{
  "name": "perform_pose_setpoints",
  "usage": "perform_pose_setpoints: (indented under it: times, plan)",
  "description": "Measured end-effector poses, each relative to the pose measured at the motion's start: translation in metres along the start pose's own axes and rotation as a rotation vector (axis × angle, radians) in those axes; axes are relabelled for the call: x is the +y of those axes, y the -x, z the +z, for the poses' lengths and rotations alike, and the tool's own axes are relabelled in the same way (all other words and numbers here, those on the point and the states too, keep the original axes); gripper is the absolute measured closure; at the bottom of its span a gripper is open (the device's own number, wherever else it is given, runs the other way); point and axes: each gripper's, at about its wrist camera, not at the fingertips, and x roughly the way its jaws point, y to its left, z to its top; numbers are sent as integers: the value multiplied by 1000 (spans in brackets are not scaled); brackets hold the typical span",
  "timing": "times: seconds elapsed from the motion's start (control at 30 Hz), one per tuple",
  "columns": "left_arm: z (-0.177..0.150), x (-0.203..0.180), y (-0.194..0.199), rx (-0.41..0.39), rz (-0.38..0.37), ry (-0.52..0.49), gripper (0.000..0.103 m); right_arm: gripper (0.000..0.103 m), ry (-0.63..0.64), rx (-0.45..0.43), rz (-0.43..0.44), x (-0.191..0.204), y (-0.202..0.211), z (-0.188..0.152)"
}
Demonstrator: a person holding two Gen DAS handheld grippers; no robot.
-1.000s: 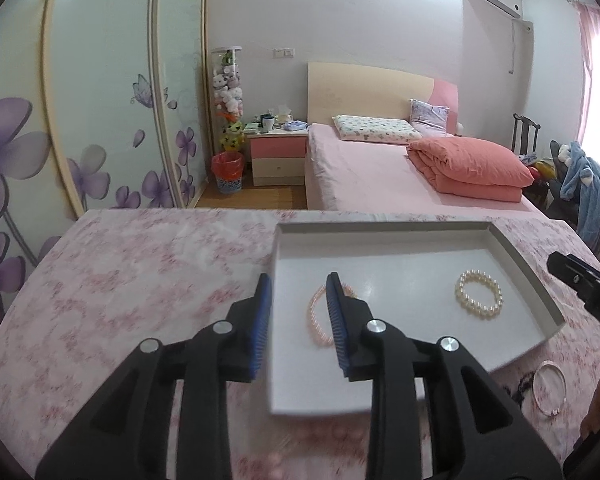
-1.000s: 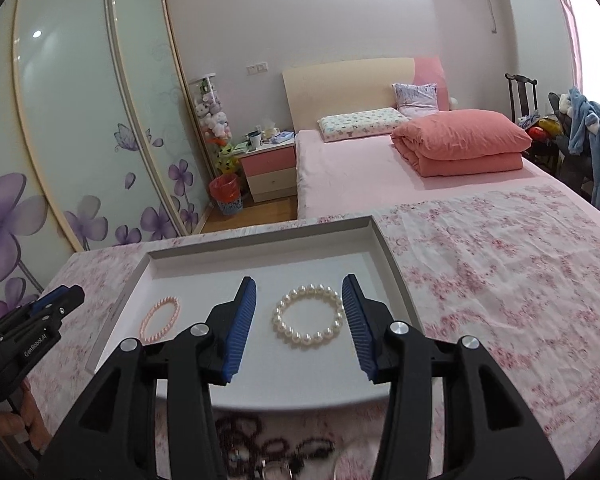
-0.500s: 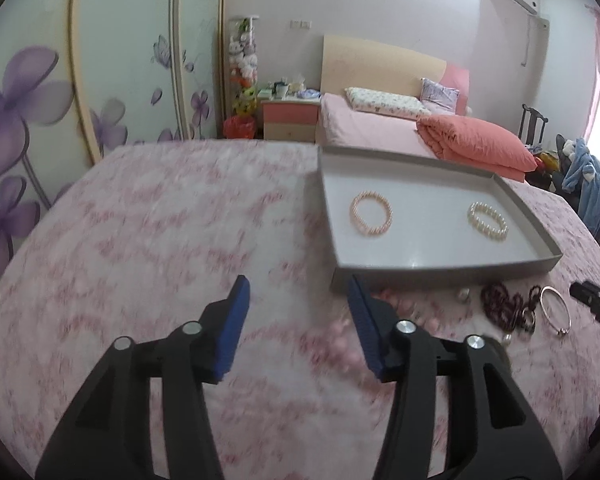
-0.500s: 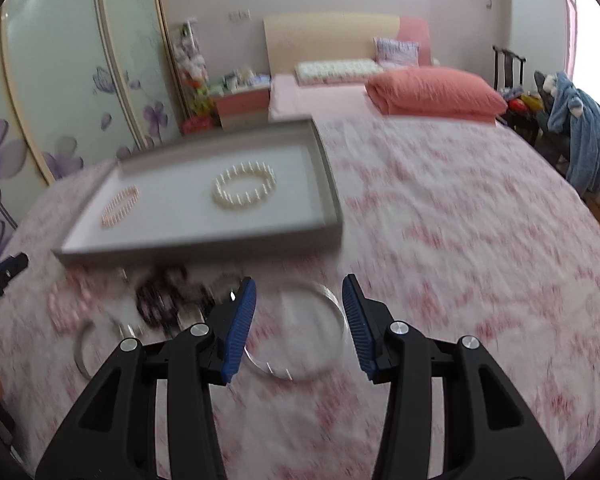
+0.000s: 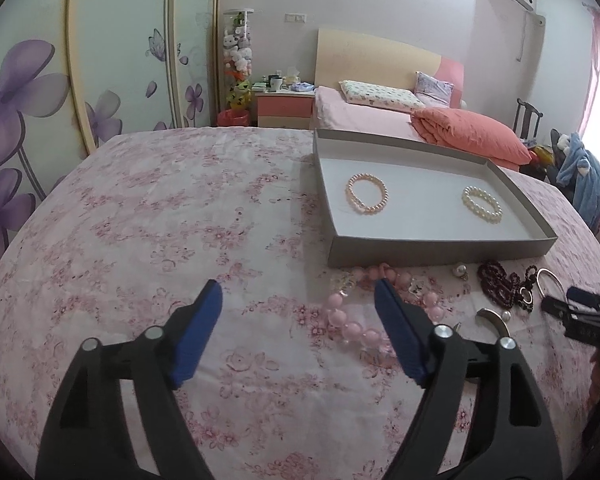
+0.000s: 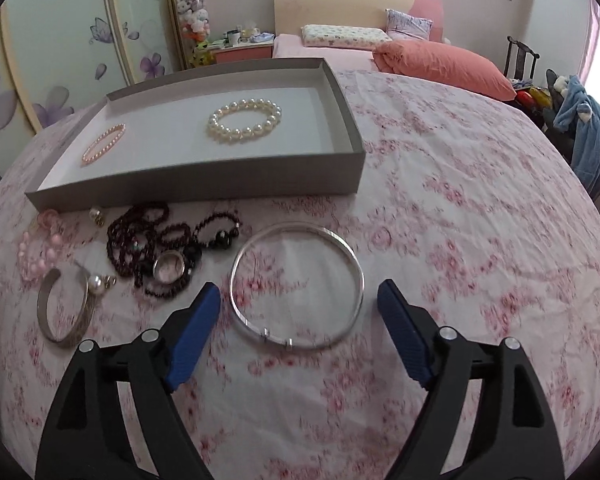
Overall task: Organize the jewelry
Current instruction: 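Grasp the silver bangle with the right tool while the left tool grasps the pink bead bracelet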
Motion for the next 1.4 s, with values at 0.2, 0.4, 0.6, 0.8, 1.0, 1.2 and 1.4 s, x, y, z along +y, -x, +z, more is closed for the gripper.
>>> perform_pose_setpoints:
  times: [0.2,0.4,0.6,0.8,1.0,1.2,1.4]
  plan:
    - [-1,-6,-4,20,-10,-24,23,33,-6,-14,8,-3,-2,2]
    - [-1,-14,-13,51,-26,-48,22,33,-6,-14,8,-4,-1,1]
    - [-1,-30,-25,73,5,-93,21,33,-6,-13,8,-4,-1,1]
    - [0,-26,-50,162,33,-78,61,32,-6,-14,8,-4,-1,1]
    - [-3,-17,-47,158,79,-123,80,32,-6,-13,8,-4,-1,1]
    - [-5,-8,-41,159,75,-114,69,32,-6,-13,8,-4,-1,1]
    - [-7,-10,-38,161,55,-114,65,32,-6,-13,8,-4,-1,2]
